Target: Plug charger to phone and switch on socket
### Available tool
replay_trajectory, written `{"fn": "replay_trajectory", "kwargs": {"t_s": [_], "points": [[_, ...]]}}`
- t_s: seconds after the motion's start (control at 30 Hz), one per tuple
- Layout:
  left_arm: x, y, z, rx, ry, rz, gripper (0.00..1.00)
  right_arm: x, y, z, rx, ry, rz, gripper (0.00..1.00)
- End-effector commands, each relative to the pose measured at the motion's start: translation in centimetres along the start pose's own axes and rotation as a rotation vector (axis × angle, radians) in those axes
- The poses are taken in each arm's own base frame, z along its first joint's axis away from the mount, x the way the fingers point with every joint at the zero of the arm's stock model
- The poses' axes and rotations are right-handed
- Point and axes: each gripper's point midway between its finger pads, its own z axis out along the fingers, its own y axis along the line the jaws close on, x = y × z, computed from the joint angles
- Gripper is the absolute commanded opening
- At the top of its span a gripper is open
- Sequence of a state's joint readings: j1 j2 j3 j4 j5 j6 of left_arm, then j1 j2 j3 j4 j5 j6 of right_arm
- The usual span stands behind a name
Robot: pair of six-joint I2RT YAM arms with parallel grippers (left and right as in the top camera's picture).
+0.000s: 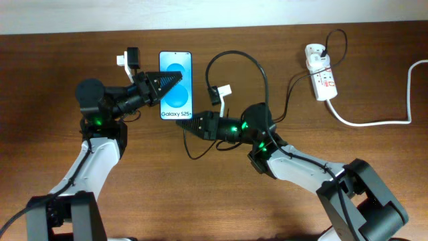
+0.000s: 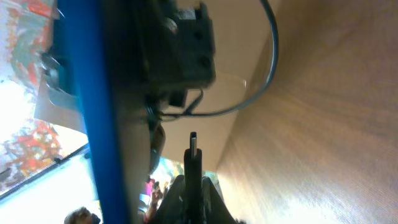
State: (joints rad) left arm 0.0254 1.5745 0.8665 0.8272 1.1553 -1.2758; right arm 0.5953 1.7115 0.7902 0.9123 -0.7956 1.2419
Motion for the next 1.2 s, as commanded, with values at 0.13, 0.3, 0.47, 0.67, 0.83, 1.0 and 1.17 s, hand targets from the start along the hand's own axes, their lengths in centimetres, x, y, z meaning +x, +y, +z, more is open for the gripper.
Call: {"fn": "replay_trajectory", "kwargs": {"t_s": [0.13, 0.3, 0.47, 0.67, 0.83, 1.0, 1.17], "points": [[-2.9, -0.3, -3.0, -0.028, -0.092, 0.116, 0.0, 4.7, -10.1, -2.5, 0.399, 0.162, -0.018, 0.04], [-4.0, 0.5, -6.8, -0.055, -0.099, 0.139, 0.0, 3.6, -15.2, -5.5, 0.692, 0.108, -0.142, 0.08], [-4.3, 0.6, -7.4, -0.063, -0.108, 0.158, 0.0, 3.4, -17.7, -8.4, 0.906, 0.14, -0.206, 0.24], [-4.0, 1.4, -7.4, -0.078, -0.102, 0.132, 0.0, 1.6, -16.0, -7.7, 0.854, 0.137, -0.184, 0.83], [-3.3, 3.4, -7.5, -0.125, -0.086, 0.093, 0.0, 0.7, -16.2, -9.2, 0.929, 0.171, -0.186, 0.85], [-3.0, 4.1, -7.6, -0.146, -0.086, 0.081, 0.0, 3.6, -18.0, -8.6, 0.888, 0.261, 0.003, 0.6], [-3.0, 4.1, -7.6, -0.145, -0.085, 0.08, 0.0, 4.5, -15.3, -7.0, 0.783, 0.294, 0.219, 0.57]]}}
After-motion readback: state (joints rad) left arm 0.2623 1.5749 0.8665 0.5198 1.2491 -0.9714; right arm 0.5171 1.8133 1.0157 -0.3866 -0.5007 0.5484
